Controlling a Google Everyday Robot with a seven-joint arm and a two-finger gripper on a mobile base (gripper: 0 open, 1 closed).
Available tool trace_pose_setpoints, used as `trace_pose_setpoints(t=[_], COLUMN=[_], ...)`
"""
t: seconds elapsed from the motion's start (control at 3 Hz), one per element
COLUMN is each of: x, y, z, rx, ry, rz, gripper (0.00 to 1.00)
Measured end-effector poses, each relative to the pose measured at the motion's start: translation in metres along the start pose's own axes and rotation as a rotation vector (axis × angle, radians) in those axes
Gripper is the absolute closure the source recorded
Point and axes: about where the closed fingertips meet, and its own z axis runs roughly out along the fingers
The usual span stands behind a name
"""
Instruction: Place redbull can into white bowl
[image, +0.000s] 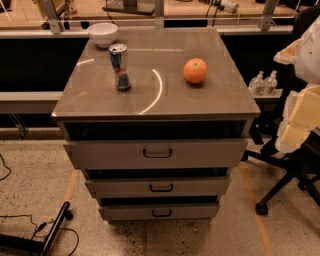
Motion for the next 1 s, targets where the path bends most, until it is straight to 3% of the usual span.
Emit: trace_pose_setpoints(t=[0.33, 0.67, 1.0], x=[-0.001, -0.01, -0.027], y=[-0.001, -0.011, -0.021], z=[-0.001, 0.005, 0.024], rx=[0.006, 0.031, 0.051], ry=[-0.006, -0.074, -0.218], rz=[0.002, 0.077, 0.193], gripper=[0.0, 0.0, 0.0])
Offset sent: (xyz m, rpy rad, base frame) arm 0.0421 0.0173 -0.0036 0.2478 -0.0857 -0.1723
